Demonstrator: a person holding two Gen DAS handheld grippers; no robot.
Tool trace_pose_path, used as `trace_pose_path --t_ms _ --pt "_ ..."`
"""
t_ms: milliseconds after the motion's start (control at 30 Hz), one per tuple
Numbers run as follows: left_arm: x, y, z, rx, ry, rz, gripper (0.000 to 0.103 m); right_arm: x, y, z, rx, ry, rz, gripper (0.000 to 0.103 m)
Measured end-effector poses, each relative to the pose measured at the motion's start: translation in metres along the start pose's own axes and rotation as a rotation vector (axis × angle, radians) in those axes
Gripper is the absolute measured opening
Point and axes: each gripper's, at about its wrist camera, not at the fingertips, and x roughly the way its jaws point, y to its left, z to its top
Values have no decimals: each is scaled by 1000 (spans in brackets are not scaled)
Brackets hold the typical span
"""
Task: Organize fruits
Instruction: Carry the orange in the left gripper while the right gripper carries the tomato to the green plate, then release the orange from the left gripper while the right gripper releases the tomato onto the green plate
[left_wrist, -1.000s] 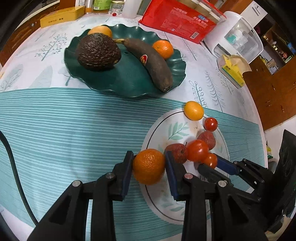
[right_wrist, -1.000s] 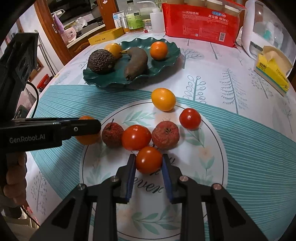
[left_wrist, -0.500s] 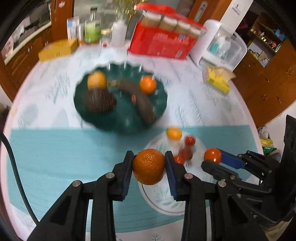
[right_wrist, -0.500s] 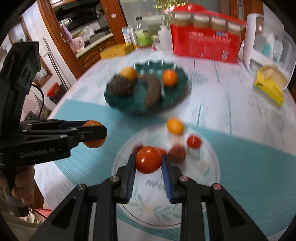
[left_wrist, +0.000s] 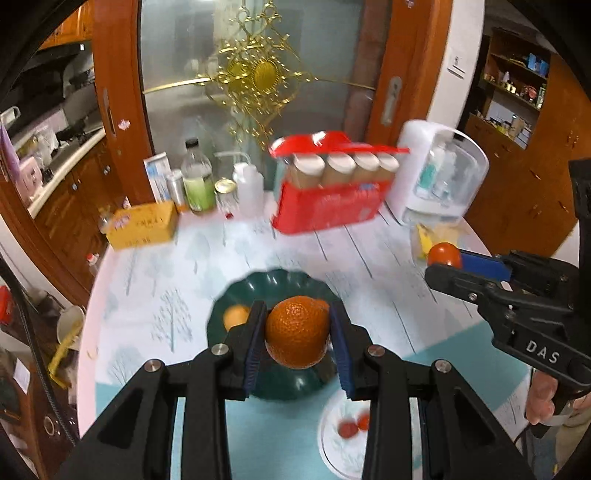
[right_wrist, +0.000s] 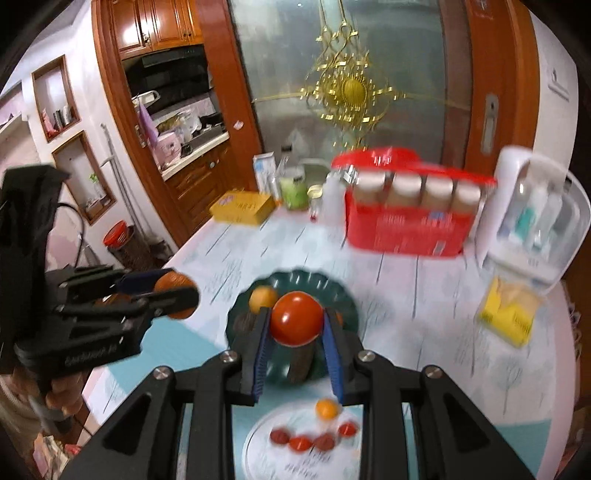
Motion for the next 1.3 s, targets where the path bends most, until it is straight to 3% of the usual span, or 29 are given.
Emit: trace_pose_path --t_ms 233,433,700,933,1300 --pt "67 28 22 -59 73 25 33 71 -9 27 35 68 3 28" --pt "143 47 11 -80 171 50 33 160 -19 13 53 175 0 28" --pt "213 65 -5 -165 217 18 33 241 -32 -19 80 262 27 28" --pt "253 65 -14 -166 236 2 33 276 -37 -39 78 306 42 28" --pt "282 59 -25 -123 284 38 36 279 -31 -43 17 268 26 30"
